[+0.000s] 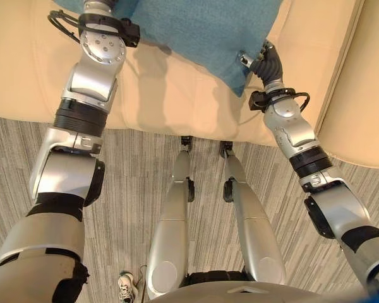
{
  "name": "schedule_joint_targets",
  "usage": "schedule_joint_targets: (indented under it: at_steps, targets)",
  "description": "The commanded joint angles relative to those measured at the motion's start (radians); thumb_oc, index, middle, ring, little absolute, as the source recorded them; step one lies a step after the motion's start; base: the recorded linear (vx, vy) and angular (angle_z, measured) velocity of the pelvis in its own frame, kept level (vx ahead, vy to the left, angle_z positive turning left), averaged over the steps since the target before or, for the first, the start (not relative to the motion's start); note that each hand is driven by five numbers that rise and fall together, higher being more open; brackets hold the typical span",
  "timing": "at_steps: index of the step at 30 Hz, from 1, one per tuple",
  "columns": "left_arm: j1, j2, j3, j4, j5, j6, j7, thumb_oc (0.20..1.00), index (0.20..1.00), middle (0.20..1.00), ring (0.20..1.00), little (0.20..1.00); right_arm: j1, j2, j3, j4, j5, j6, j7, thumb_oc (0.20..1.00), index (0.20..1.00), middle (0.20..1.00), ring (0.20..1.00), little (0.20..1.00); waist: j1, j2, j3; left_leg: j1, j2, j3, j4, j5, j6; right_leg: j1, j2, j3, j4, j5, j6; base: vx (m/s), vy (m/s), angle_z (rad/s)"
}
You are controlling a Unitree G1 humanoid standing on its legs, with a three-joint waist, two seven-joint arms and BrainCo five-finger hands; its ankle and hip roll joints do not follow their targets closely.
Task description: Pick up all the scattered cushions and arrange them neatly on the sofa.
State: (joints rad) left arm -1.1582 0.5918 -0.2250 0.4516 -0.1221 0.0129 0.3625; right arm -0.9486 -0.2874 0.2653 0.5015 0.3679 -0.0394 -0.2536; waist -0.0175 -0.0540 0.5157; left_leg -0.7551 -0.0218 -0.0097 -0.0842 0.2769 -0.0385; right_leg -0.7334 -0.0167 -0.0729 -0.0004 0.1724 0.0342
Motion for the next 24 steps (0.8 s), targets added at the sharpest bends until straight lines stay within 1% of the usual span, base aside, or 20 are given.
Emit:
schedule_joint_targets:
  at_steps: [1,5,6,7,8,10,11,14,16,19,21,23,24]
  targets:
    - [0.102,-0.155,-0.032,-0.049,-0.101,-0.045,-0.091,0.2,0.2,0.2,0.2,0.2,-0.011,0.025,0.001,-0.109,-0.052,-0.041,-0.008,0.2,0.2,0.2,0.2,0.2,-0.057,0.011,0.004,0.046,-0.012,0.022,0.03,-0.136,-0.013,0.023,-0.054,-0.027,-0.048,0.057,0.032,-0.04,-0.025,0.02]
    - [0.21,-0.225,0.014,-0.182,-0.093,-0.065,-0.08,0.2,0.2,0.2,0.2,0.2,0.036,0.01,-0.027,-0.172,-0.092,-0.056,-0.031,0.2,0.2,0.2,0.2,0.2,-0.057,0.012,0.004,0.067,-0.011,0.024,0.031,-0.141,-0.011,0.04,-0.052,-0.028,-0.043,0.05,0.025,-0.03,-0.031,0.03]
    - [0.253,-0.253,0.035,-0.249,-0.082,-0.076,-0.07,0.2,0.2,0.2,0.2,0.2,0.074,0.007,-0.05,-0.217,-0.112,-0.067,-0.042,0.2,0.2,0.2,0.2,0.2,-0.058,0.011,0.004,0.077,-0.01,0.022,0.036,-0.142,-0.011,0.05,-0.051,-0.029,-0.036,0.04,0.019,-0.04,-0.063,0.02]
    - [0.273,-0.264,0.046,-0.28,-0.077,-0.08,-0.065,0.2,0.2,0.2,0.2,0.2,0.094,0.007,-0.063,-0.243,-0.124,-0.075,-0.048,0.2,0.2,0.2,0.2,0.2,-0.059,0.011,0.004,0.083,-0.01,0.023,0.04,-0.144,-0.011,0.055,-0.05,-0.028,-0.028,0.034,0.017,-0.07,-0.098,0.04]
    - [0.3,-0.288,0.061,-0.354,-0.062,-0.097,-0.053,0.2,0.2,0.2,0.2,0.2,0.122,0.005,-0.084,-0.298,-0.155,-0.089,-0.065,0.2,0.2,0.2,0.2,0.2,-0.059,0.011,0.004,0.087,-0.008,0.022,0.048,-0.145,-0.012,0.062,-0.049,-0.027,-0.009,0.019,0.01,-0.05,-0.063,0.04]
    - [0.306,-0.298,0.061,-0.378,-0.062,-0.102,-0.05,0.2,0.2,0.2,0.2,0.2,0.132,0.005,-0.086,-0.32,-0.168,-0.095,-0.071,0.2,0.2,0.2,0.2,0.2,-0.06,0.011,0.004,0.089,-0.007,0.02,0.051,-0.147,-0.011,0.063,-0.05,-0.027,0.0,0.015,0.009,-0.04,-0.05,0.03]
    - [0.313,-0.307,0.068,-0.428,-0.056,-0.11,-0.044,0.2,0.2,0.2,0.2,0.2,0.142,0.002,-0.092,-0.371,-0.198,-0.105,-0.084,0.2,0.2,0.2,0.2,0.2,-0.062,0.01,0.004,0.088,-0.004,0.019,0.059,-0.146,-0.01,0.062,-0.047,-0.028,0.022,0.003,0.006,-0.05,-0.043,-0.03]
    - [0.307,-0.313,0.067,-0.508,-0.025,-0.122,-0.03,0.2,0.2,0.2,0.2,0.2,0.15,-0.002,-0.097,-0.46,-0.257,-0.125,-0.11,0.2,0.2,0.2,0.2,0.2,-0.066,0.014,0.004,0.087,0.001,0.014,0.069,-0.146,-0.008,0.052,-0.042,-0.026,0.063,-0.024,0.0,-0.03,-0.014,-0.06]
    - [0.268,-0.303,0.072,-0.546,0.01,-0.132,-0.006,0.2,0.2,0.2,0.2,0.2,0.118,-0.02,-0.095,-0.503,-0.311,-0.142,-0.14,0.2,0.2,0.2,0.2,0.2,-0.069,0.02,0.004,0.086,0.006,0.011,0.076,-0.146,-0.006,0.041,-0.038,-0.021,0.096,-0.045,-0.005,-0.01,0.007,0.02]
    - [0.201,-0.29,0.074,-0.542,0.035,-0.142,0.023,0.2,0.2,0.2,0.2,0.2,0.047,-0.04,-0.082,-0.5,-0.356,-0.146,-0.17,0.2,0.2,0.2,0.2,0.2,-0.073,0.03,0.004,0.087,0.008,0.011,0.077,-0.145,-0.004,0.037,-0.036,-0.015,0.117,-0.06,-0.006,-0.02,0.03,0.0]
    - [0.093,-0.272,0.067,-0.495,0.044,-0.156,0.059,0.2,0.2,0.2,0.2,0.2,-0.065,-0.063,-0.057,-0.466,-0.395,-0.149,-0.21,0.2,0.2,0.2,0.2,0.2,-0.078,0.039,0.004,0.091,0.012,0.011,0.075,-0.142,-0.003,0.033,-0.034,-0.008,0.142,-0.073,-0.006,-0.02,0.04,-0.04]
    - [-0.058,-0.248,0.057,-0.407,0.046,-0.172,0.109,0.2,0.2,0.2,0.2,0.2,-0.211,-0.091,-0.024,-0.388,-0.421,-0.145,-0.261,0.2,0.2,0.2,0.2,0.2,-0.084,0.048,0.004,0.109,0.014,0.012,0.075,-0.143,-0.006,0.042,-0.032,0.001,0.151,-0.075,-0.004,0.0,0.029,-0.03]
    - [-0.096,-0.245,0.052,-0.384,0.041,-0.175,0.119,0.2,0.2,0.2,0.2,0.2,-0.249,-0.096,-0.015,-0.364,-0.428,-0.144,-0.277,0.2,0.2,0.2,0.2,0.2,-0.086,0.05,0.004,0.111,0.014,0.015,0.075,-0.143,-0.008,0.045,-0.033,0.002,0.148,-0.074,-0.003,0.0,0.0,0.0]
